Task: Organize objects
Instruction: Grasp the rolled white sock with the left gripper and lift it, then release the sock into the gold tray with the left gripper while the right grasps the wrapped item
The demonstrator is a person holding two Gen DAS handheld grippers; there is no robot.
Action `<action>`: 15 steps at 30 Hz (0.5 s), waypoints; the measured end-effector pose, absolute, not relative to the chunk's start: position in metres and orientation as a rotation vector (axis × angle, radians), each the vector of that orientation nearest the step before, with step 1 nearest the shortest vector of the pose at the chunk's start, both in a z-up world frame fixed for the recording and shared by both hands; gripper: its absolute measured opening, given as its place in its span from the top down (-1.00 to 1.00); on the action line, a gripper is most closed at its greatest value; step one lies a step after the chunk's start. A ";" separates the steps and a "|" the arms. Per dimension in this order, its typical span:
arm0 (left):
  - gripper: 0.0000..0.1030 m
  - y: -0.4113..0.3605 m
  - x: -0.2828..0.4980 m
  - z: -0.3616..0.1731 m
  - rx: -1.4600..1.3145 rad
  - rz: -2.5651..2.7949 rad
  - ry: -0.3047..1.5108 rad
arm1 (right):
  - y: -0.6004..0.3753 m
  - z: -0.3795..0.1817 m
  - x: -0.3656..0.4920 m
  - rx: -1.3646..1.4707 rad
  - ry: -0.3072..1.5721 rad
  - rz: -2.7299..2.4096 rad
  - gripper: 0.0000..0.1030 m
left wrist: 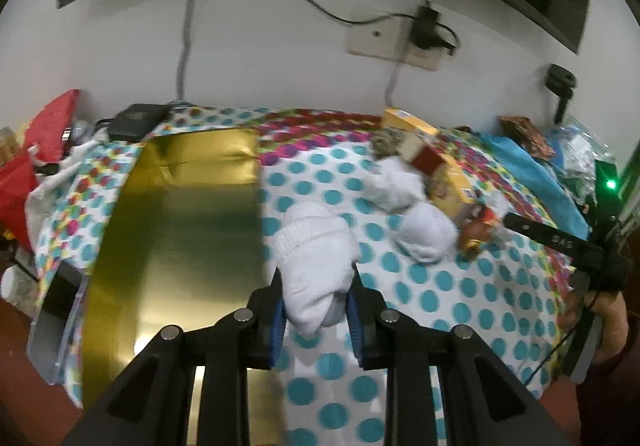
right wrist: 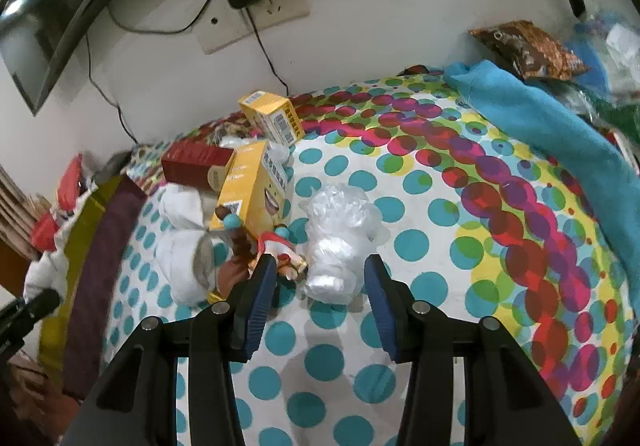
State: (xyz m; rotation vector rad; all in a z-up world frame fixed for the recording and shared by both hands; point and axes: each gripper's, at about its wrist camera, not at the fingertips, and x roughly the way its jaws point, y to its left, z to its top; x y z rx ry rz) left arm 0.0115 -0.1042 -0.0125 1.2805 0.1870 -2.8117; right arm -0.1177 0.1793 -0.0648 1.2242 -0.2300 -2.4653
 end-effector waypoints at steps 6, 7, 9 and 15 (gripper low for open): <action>0.50 -0.145 0.020 -0.014 1.263 -2.714 0.241 | 0.179 -0.064 -0.119 1.230 -0.249 -2.487 0.11; 0.50 -0.150 0.020 -0.016 1.272 -2.697 0.245 | 0.180 -0.063 -0.120 1.232 -0.257 -2.491 0.11; 0.50 -0.158 0.021 -0.020 1.282 -2.663 0.247 | 0.181 -0.062 -0.121 1.234 -0.270 -2.495 0.11; 0.50 -0.173 0.016 -0.049 1.402 -2.562 0.295 | 0.181 -0.062 -0.122 1.251 -0.272 -2.509 0.11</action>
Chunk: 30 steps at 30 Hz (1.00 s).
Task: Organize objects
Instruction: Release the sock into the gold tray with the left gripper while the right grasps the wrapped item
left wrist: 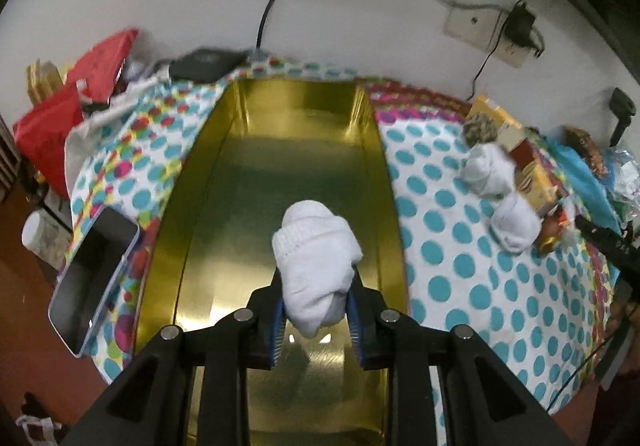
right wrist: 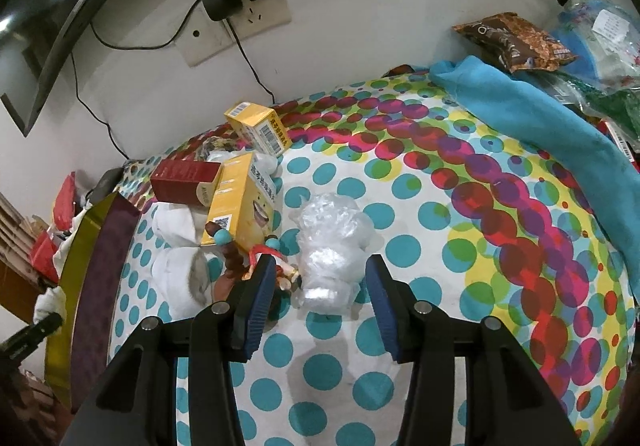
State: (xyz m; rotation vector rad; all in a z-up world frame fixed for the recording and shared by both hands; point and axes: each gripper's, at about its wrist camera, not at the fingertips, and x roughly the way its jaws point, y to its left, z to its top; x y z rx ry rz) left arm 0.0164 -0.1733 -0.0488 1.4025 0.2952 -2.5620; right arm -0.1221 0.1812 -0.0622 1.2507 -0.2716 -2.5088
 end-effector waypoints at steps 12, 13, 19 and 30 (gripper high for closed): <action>0.37 -0.180 0.016 -0.071 1.483 -2.505 0.340 | 0.182 -0.064 -0.125 1.284 -0.264 -2.518 0.11; 0.32 -0.180 0.016 -0.071 1.486 -2.503 0.343 | 0.182 -0.064 -0.125 1.284 -0.260 -2.518 0.11; 0.07 -0.178 0.020 -0.063 1.459 -2.511 0.290 | 0.181 -0.064 -0.126 1.289 -0.261 -2.519 0.11; -0.06 -0.176 0.036 -0.032 1.350 -2.587 0.260 | 0.187 -0.059 -0.130 1.282 -0.295 -2.543 0.09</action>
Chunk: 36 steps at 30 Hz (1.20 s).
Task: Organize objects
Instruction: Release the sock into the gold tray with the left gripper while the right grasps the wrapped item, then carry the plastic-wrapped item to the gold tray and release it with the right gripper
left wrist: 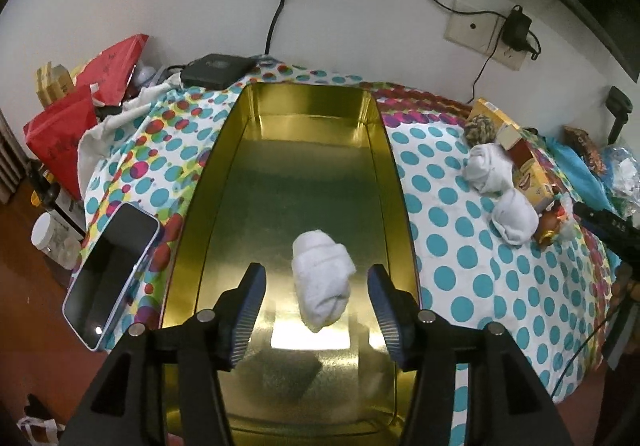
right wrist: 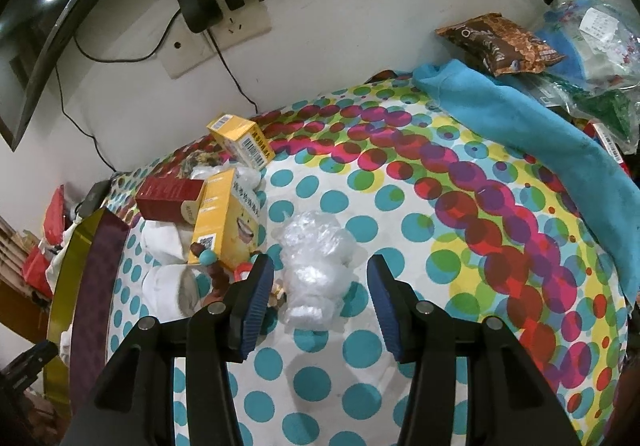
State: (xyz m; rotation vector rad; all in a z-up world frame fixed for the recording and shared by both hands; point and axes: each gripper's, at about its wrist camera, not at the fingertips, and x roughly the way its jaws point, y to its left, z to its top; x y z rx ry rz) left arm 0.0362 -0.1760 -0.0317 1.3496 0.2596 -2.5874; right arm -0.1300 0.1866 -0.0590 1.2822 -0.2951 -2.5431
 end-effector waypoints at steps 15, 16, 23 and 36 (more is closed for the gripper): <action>-0.06 -0.176 0.044 -0.032 1.361 -2.578 0.244 | 0.171 -0.078 -0.154 1.344 -0.247 -2.513 0.08; -0.06 -0.177 0.044 -0.032 1.362 -2.575 0.247 | 0.170 -0.080 -0.154 1.351 -0.241 -2.514 0.08; -0.06 -0.180 0.047 -0.035 1.371 -2.565 0.264 | 0.166 -0.084 -0.156 1.372 -0.211 -2.514 0.28; -0.06 -0.186 0.061 -0.023 1.317 -2.595 0.285 | 0.161 -0.044 -0.134 1.239 -0.152 -2.591 0.35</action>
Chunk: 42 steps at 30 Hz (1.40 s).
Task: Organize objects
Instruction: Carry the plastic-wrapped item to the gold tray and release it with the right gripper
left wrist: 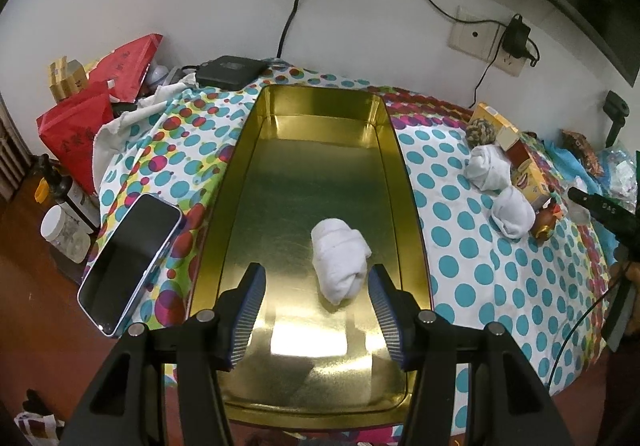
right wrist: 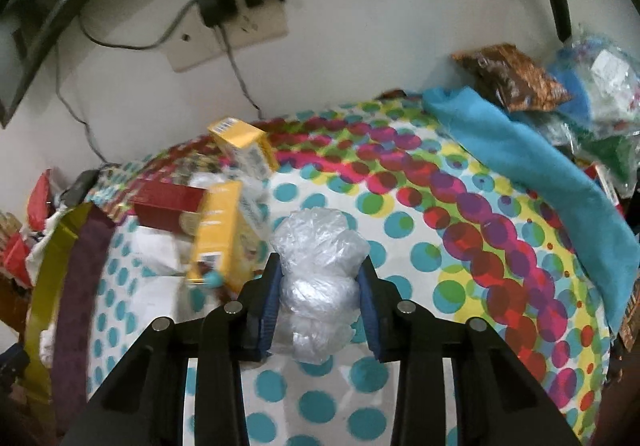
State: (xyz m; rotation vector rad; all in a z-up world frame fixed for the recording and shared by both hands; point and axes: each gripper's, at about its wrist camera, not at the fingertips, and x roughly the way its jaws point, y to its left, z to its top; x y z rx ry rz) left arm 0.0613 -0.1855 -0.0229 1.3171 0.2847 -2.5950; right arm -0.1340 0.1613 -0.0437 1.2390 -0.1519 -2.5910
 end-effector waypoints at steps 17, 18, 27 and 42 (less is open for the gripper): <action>-0.06 -0.238 0.119 0.002 1.164 -2.568 0.377 | -0.006 0.023 -0.029 1.049 -0.016 -2.154 0.35; -0.06 -0.241 0.122 0.002 1.160 -2.566 0.386 | -0.018 0.022 -0.022 1.050 0.002 -2.126 0.35; -0.07 -0.268 0.144 -0.002 1.126 -2.537 0.458 | -0.107 -0.007 0.036 1.097 0.166 -1.914 0.35; -0.07 -0.298 0.158 -0.020 1.127 -2.492 0.547 | -0.158 -0.055 0.055 1.181 0.329 -1.842 0.35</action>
